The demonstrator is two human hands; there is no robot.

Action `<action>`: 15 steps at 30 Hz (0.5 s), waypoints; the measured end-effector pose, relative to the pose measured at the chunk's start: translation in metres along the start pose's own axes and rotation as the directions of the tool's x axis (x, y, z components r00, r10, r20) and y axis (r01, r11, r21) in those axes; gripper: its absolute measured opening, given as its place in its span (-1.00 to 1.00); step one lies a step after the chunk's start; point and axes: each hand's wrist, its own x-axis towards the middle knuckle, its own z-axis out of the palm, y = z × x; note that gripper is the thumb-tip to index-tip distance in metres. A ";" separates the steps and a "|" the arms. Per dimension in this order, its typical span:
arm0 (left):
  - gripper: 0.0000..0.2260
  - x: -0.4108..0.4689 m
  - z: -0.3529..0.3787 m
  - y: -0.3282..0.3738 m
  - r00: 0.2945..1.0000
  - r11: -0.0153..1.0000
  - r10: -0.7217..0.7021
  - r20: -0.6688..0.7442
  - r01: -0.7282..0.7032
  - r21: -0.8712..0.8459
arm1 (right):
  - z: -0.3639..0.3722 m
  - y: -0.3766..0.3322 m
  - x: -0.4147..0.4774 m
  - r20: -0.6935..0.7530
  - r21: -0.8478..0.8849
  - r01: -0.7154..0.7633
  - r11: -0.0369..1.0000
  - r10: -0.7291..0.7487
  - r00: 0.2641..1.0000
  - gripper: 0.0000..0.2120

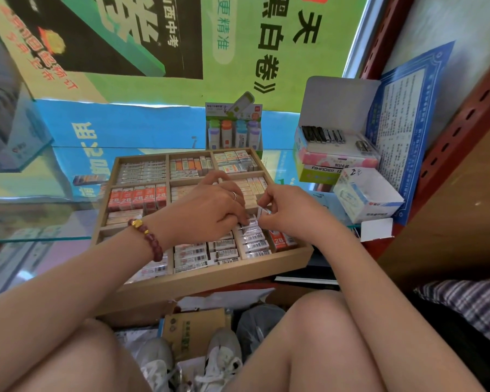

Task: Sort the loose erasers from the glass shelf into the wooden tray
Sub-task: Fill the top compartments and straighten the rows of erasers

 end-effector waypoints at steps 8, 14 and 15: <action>-0.53 -0.001 0.001 -0.001 1.000 1.000 -0.018 0.007 0.018 -0.026 | 0.008 -0.010 -0.001 0.019 -0.452 0.153 0.879 -0.162 0.987 -0.79; -0.60 -0.003 -0.001 -0.001 0.998 0.996 -0.055 0.018 0.056 -0.063 | -0.005 0.006 -0.014 0.211 -0.066 0.102 0.993 -0.087 0.974 -0.77; -0.60 -0.003 -0.001 0.000 0.998 0.996 -0.057 0.019 0.058 -0.067 | -0.007 0.007 -0.015 0.235 -0.083 0.110 0.990 -0.088 0.968 -0.72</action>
